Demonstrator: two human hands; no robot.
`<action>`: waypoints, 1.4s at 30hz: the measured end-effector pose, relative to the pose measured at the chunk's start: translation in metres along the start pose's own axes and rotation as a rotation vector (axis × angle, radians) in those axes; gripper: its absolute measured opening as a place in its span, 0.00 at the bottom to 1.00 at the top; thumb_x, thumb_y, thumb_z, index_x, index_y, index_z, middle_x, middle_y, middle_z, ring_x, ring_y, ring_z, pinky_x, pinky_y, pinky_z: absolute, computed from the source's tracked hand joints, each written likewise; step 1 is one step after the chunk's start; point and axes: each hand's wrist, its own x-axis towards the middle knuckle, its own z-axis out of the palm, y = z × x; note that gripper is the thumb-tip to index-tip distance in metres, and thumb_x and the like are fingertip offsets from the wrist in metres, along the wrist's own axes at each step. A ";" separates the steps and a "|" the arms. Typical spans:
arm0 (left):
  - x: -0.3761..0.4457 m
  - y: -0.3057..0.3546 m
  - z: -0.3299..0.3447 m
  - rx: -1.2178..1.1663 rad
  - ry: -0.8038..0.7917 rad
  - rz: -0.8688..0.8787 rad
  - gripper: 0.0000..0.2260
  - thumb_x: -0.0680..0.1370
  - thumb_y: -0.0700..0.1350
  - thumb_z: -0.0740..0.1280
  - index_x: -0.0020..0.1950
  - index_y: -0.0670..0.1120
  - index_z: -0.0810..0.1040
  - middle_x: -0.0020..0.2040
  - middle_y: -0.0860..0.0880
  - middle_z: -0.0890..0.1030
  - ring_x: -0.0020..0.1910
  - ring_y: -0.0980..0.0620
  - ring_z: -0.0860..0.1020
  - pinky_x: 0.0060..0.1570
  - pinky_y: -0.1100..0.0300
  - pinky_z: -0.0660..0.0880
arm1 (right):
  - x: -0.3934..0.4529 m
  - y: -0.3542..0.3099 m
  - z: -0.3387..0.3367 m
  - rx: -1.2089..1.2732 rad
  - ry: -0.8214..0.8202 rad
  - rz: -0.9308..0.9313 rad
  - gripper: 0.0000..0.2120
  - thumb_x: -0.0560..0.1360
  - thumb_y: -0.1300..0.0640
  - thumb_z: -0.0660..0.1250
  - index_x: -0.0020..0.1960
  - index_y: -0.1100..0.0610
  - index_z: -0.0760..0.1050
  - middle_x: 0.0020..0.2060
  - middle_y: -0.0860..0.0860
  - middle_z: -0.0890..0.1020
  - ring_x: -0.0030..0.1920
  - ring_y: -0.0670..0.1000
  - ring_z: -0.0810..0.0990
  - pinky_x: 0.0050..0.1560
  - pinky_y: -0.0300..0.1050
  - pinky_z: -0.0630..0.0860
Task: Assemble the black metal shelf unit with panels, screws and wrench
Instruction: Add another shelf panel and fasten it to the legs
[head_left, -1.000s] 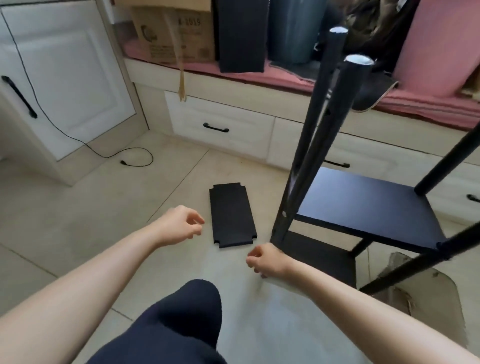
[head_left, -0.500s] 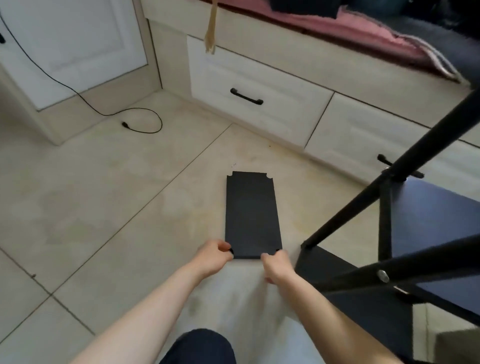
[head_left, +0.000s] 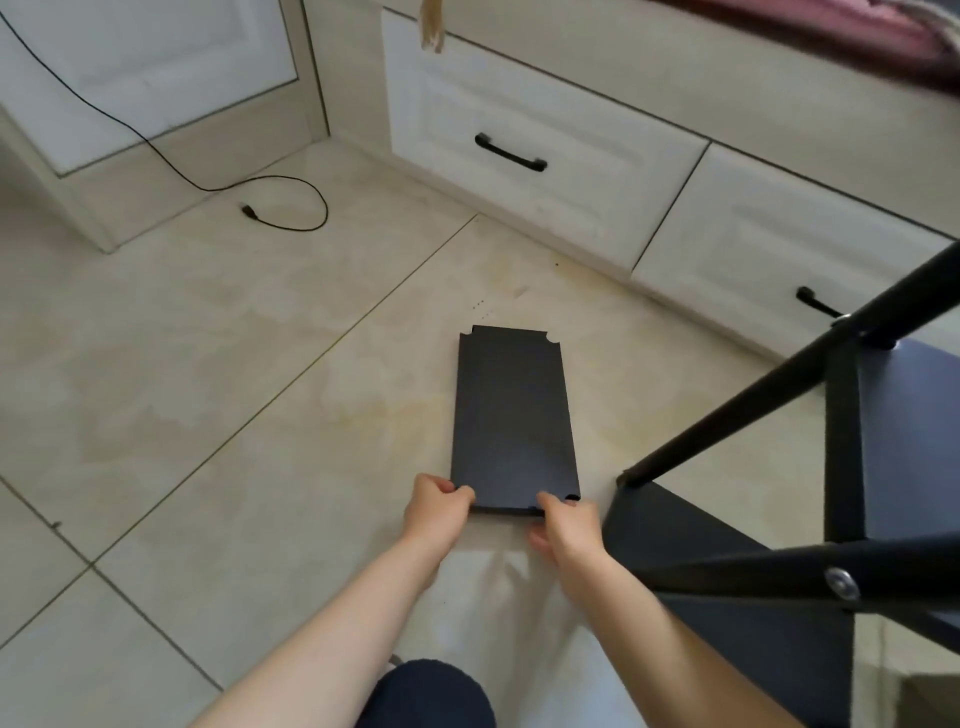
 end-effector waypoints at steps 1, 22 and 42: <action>-0.001 0.000 -0.002 -0.119 0.012 -0.026 0.12 0.79 0.39 0.66 0.61 0.36 0.72 0.50 0.35 0.79 0.52 0.38 0.80 0.52 0.50 0.79 | 0.000 0.000 0.001 0.067 0.007 -0.007 0.17 0.79 0.61 0.64 0.65 0.66 0.66 0.56 0.61 0.77 0.50 0.59 0.80 0.42 0.46 0.80; -0.070 0.088 -0.097 -0.705 -0.216 0.079 0.16 0.83 0.48 0.62 0.67 0.39 0.76 0.53 0.42 0.84 0.50 0.46 0.81 0.49 0.54 0.76 | -0.170 -0.096 -0.006 0.446 -0.418 0.013 0.09 0.76 0.65 0.68 0.55 0.66 0.73 0.37 0.60 0.86 0.37 0.62 0.86 0.47 0.58 0.83; -0.280 0.204 -0.225 -0.645 -0.222 0.178 0.10 0.84 0.47 0.62 0.53 0.41 0.75 0.40 0.45 0.80 0.27 0.50 0.81 0.25 0.61 0.78 | -0.429 -0.168 -0.138 0.095 -0.682 -0.438 0.05 0.77 0.63 0.68 0.51 0.62 0.74 0.38 0.57 0.82 0.41 0.58 0.86 0.45 0.56 0.84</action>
